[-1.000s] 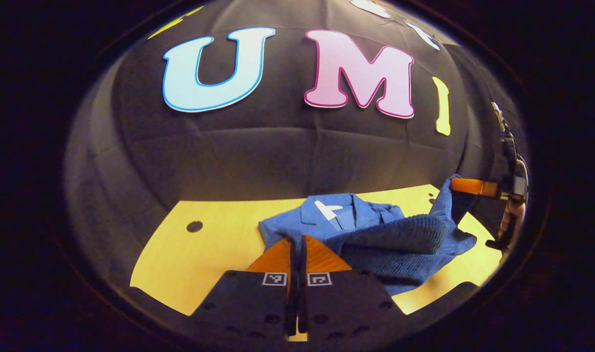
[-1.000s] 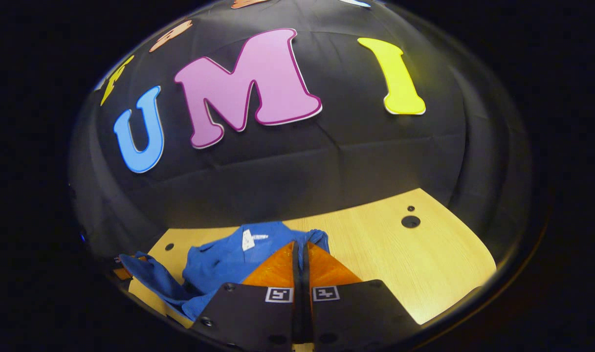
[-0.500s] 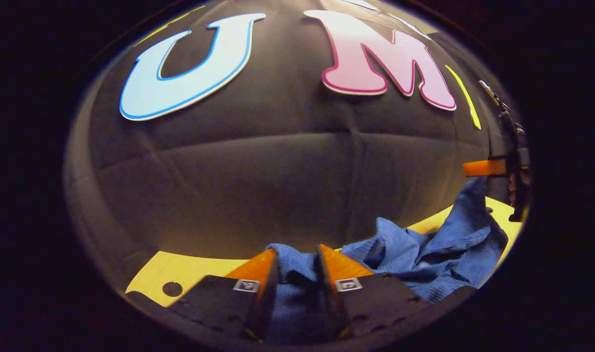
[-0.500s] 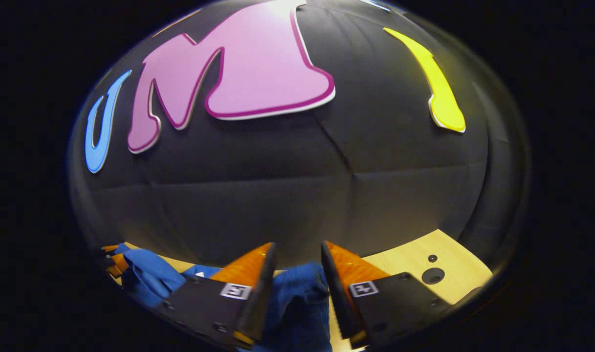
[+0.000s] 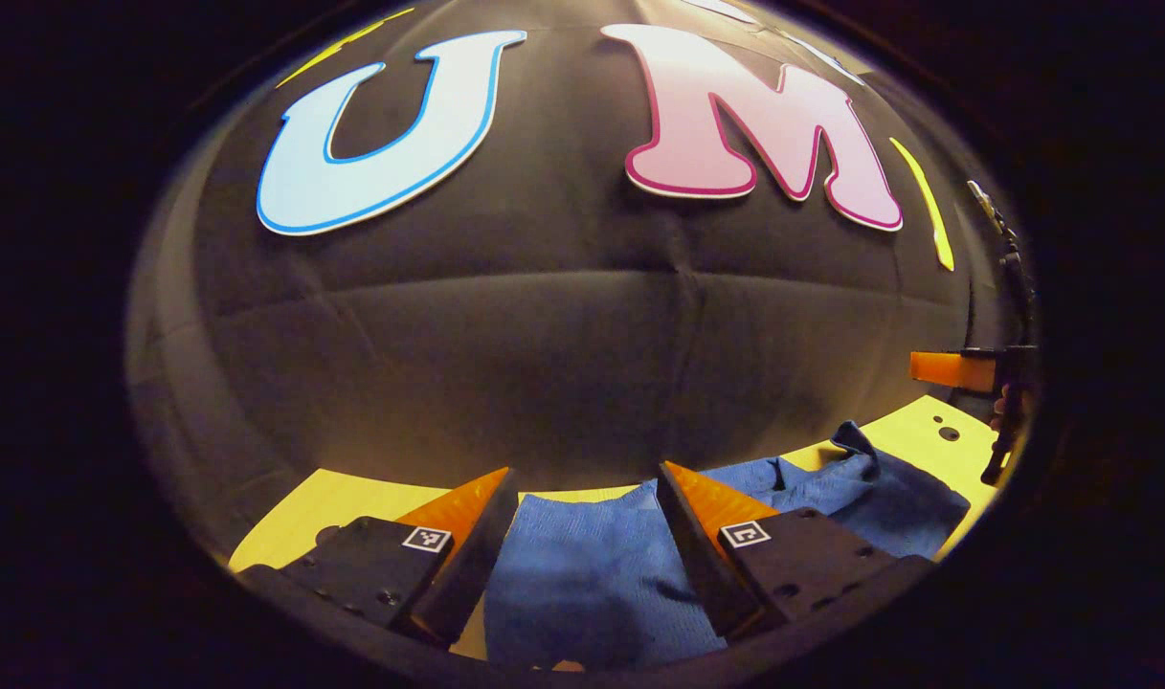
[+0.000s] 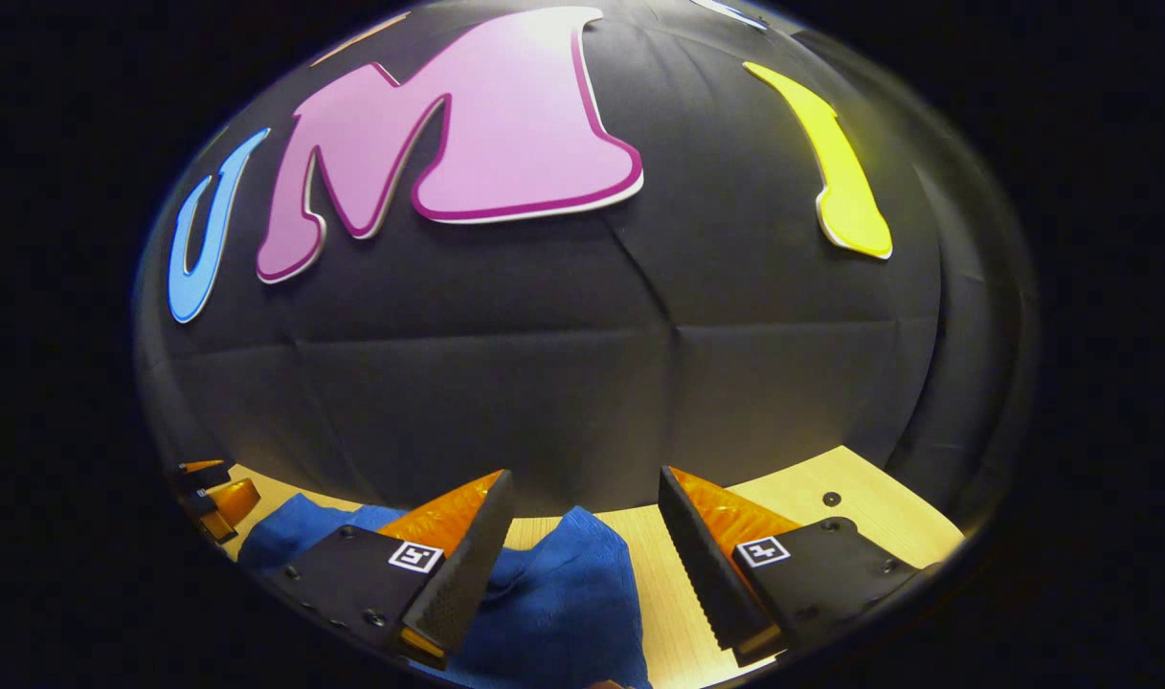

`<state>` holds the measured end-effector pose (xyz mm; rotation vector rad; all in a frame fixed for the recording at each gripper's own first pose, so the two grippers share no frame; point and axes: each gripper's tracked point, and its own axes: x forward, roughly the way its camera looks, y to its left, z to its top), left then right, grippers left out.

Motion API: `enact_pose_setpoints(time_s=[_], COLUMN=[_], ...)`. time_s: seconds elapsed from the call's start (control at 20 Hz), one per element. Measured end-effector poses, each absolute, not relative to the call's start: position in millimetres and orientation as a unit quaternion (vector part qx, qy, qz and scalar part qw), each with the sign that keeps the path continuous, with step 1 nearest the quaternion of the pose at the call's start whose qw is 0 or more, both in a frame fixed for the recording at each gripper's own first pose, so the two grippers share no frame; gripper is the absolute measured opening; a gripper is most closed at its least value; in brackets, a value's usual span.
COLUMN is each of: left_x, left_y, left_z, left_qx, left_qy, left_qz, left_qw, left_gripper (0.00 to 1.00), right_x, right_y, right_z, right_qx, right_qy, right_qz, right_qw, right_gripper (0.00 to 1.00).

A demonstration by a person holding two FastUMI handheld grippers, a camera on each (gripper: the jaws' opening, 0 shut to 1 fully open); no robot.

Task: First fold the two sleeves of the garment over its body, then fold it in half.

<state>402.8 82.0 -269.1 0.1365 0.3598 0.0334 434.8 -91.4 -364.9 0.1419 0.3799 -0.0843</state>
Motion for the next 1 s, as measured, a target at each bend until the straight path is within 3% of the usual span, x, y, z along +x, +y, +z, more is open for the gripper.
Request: enact_pose_setpoints(time_s=[0.45,0.5,0.55,0.75,0.9,1.0], left_x=[265,246,227,156,96,58], left_y=[46,44,41,30,29,5], left_z=[-204,-194,-180,-116,-82,-63], left_qx=[0.033,0.033,0.032,0.028,0.037,0.013], left_qy=[0.163,0.162,0.160,0.104,0.085,0.071], left_qz=[0.003,0.003,0.002,-0.007,0.012,-0.023], left_qw=[0.986,0.986,0.987,0.994,0.996,0.997], left_gripper=[0.85,0.85,0.85,0.87,0.83,0.82], right_x=[319,302,284,207,157,118], right_y=[-78,-76,-75,-67,-60,-49], right_z=[-292,-279,-266,-212,-172,-163], right_qx=[0.037,0.041,0.044,0.048,0.035,0.029], right_qy=[0.161,0.158,0.157,0.155,0.138,0.152], right_qz=[-0.038,-0.040,-0.041,-0.039,-0.028,-0.011], right_qw=[0.985,0.986,0.986,0.986,0.989,0.988], right_gripper=[0.95,0.92,0.95,0.95,0.95,0.95])
